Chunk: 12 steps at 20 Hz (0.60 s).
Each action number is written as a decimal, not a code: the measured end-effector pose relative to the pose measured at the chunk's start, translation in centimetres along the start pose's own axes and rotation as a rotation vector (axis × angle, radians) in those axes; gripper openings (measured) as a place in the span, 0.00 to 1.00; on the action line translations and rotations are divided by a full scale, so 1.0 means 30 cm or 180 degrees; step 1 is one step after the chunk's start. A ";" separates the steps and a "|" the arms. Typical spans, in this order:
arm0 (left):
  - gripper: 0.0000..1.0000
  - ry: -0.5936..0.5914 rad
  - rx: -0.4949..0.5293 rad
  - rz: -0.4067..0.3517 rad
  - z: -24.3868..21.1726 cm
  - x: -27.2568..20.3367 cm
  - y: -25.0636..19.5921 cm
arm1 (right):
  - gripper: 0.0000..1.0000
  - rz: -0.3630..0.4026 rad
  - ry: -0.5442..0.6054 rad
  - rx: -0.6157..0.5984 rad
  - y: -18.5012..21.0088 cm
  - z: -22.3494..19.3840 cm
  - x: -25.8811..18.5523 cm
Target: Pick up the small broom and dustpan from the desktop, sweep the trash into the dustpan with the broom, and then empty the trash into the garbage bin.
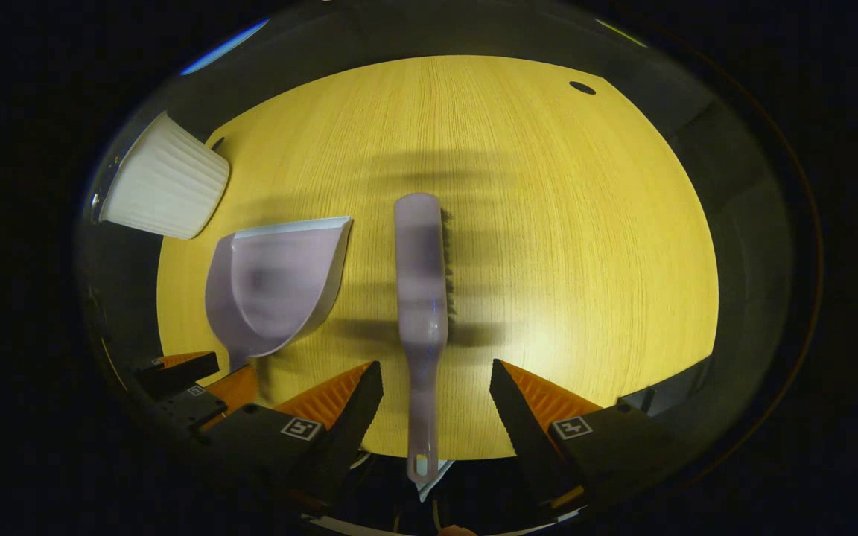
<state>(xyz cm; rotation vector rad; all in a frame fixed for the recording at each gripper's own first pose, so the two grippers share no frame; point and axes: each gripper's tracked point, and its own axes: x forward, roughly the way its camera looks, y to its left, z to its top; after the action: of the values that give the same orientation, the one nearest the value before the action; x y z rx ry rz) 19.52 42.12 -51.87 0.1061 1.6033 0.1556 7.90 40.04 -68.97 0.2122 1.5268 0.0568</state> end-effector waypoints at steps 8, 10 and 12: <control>0.70 -0.0687 -0.0023 -0.0234 -0.021 -0.254 -0.033 | 0.95 0.0264 -0.0523 -0.0009 0.022 0.000 -0.280; 0.69 -0.0933 -0.0074 -0.0344 -0.033 -0.337 -0.042 | 0.95 0.0298 -0.0749 -0.0043 0.018 -0.003 -0.368; 0.69 -0.1292 -0.0099 -0.0393 -0.028 -0.424 -0.035 | 0.95 0.0348 -0.1019 -0.0040 0.016 -0.023 -0.475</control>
<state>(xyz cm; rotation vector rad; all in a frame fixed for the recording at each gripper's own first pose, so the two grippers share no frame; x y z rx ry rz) 19.19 38.96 -39.47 0.0122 1.1982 0.0578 6.61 38.17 -54.86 0.2809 1.1952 0.1137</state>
